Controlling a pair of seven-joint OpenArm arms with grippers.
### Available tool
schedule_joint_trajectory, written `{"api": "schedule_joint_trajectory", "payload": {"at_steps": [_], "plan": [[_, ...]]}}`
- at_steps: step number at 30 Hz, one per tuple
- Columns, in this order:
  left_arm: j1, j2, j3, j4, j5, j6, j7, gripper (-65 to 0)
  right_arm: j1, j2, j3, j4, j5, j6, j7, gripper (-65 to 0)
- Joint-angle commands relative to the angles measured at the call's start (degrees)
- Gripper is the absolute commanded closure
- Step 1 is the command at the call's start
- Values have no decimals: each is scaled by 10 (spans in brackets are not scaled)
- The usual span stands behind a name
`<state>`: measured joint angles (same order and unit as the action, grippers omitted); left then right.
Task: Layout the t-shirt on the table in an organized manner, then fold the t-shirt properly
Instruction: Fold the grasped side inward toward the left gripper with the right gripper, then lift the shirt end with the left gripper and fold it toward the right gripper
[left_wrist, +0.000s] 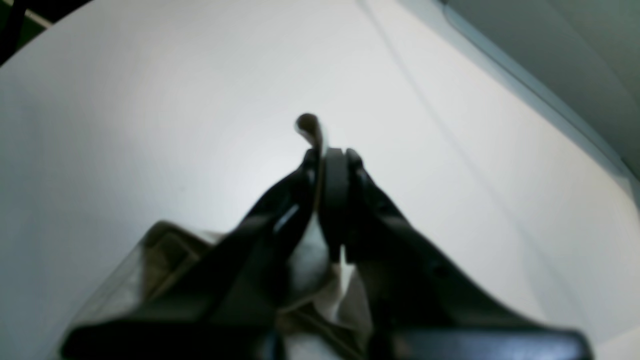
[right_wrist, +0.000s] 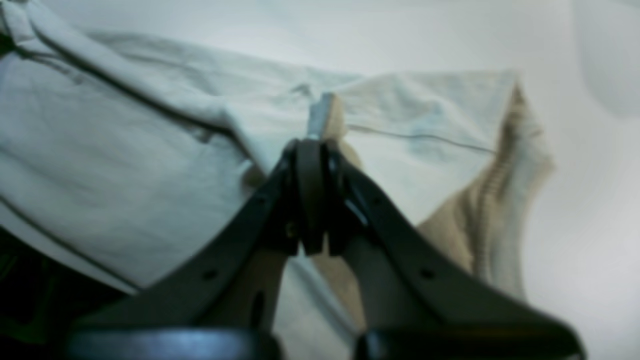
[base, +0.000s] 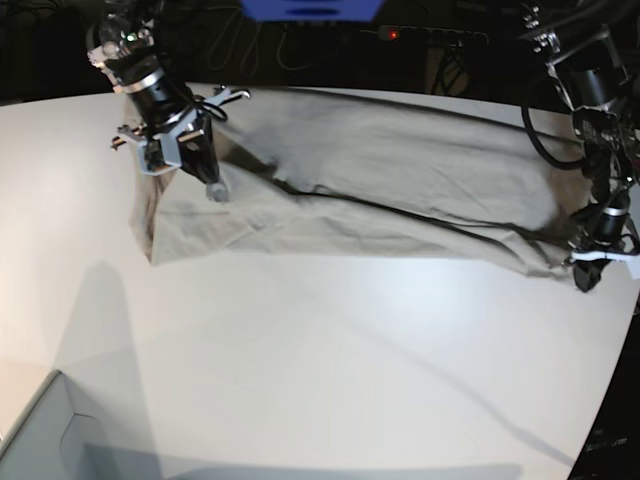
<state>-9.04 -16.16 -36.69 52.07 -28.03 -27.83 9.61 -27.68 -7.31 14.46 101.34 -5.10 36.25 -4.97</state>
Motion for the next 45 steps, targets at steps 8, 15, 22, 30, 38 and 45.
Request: {"api": "schedule_joint_trajectory", "payload": {"at_steps": [8, 15, 22, 30, 38, 45], "plan": [[0, -11, -4, 9, -9, -10, -16, 0, 1, 4, 0, -20, 9, -2, 28, 0], [16, -11, -3, 12, -9, -11, -11, 0, 4, 4, 0, -20, 9, -2, 28, 0], [48, -12, -3, 9, -5, -11, -10, -2, 6, 4, -1, -20, 9, -2, 28, 0], [90, -9, -3, 48, -9, -10, -9, -292, 6, 4, -2, -20, 9, -2, 28, 0], [148, -6, -4, 167, -10, -10, -11, -335, 6, 3, -2, -20, 9, -2, 28, 0], [122, -10, -54, 165, -2, -3, -9, -335, 6, 4, -2, -20, 9, -2, 28, 0]]}}
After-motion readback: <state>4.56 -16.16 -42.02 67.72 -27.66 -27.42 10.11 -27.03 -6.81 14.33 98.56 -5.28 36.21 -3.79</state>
